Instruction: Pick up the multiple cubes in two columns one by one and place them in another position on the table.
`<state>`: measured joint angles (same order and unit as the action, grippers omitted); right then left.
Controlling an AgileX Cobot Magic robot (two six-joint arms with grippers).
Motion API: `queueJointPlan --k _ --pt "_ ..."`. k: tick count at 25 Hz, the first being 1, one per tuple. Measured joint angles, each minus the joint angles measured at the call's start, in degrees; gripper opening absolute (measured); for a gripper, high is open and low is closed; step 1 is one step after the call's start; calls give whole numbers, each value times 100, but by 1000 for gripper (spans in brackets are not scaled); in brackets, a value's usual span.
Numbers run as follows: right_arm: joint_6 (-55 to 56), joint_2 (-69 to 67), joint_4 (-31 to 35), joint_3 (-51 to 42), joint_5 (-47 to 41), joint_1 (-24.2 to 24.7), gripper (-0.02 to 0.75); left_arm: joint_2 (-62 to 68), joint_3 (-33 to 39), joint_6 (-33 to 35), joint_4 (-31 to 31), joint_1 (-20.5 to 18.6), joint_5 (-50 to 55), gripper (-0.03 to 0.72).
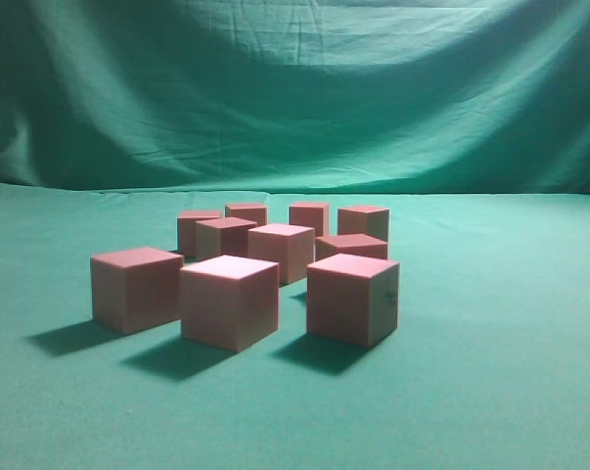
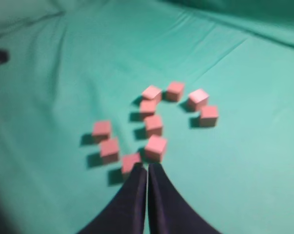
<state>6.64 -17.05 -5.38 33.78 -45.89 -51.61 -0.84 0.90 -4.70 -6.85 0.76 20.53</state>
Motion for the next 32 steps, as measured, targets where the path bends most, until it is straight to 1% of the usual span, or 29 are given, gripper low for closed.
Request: queueJointPlan --k 6,8,12,15,19,22,25,32 --pt "0 606 -12 -1352 1803 1501 0 0 0 0 0 0 0 0" --pt "0 803 -15 -1774 2183 1982 0 0 0 0 0 0 0 0" --pt "0 1149 -25 -2497 2474 2821 0 0 0 0 0 0 0 0" --pt "0 1404 -25 -2884 2513 3349 0 0 0 0 0 0 0 0" --pt "0 1726 -25 -3237 2538 3936 0 0 0 0 0 0 0 0" --pt "0 1770 -25 -3451 2539 4292 0 0 0 0 0 0 0 0" --pt "0 1774 -25 -3519 2430 4477 0 0 0 0 0 0 0 0" --pt "11 1774 -25 -3521 2342 4503 0 0 0 0 0 0 0 0"
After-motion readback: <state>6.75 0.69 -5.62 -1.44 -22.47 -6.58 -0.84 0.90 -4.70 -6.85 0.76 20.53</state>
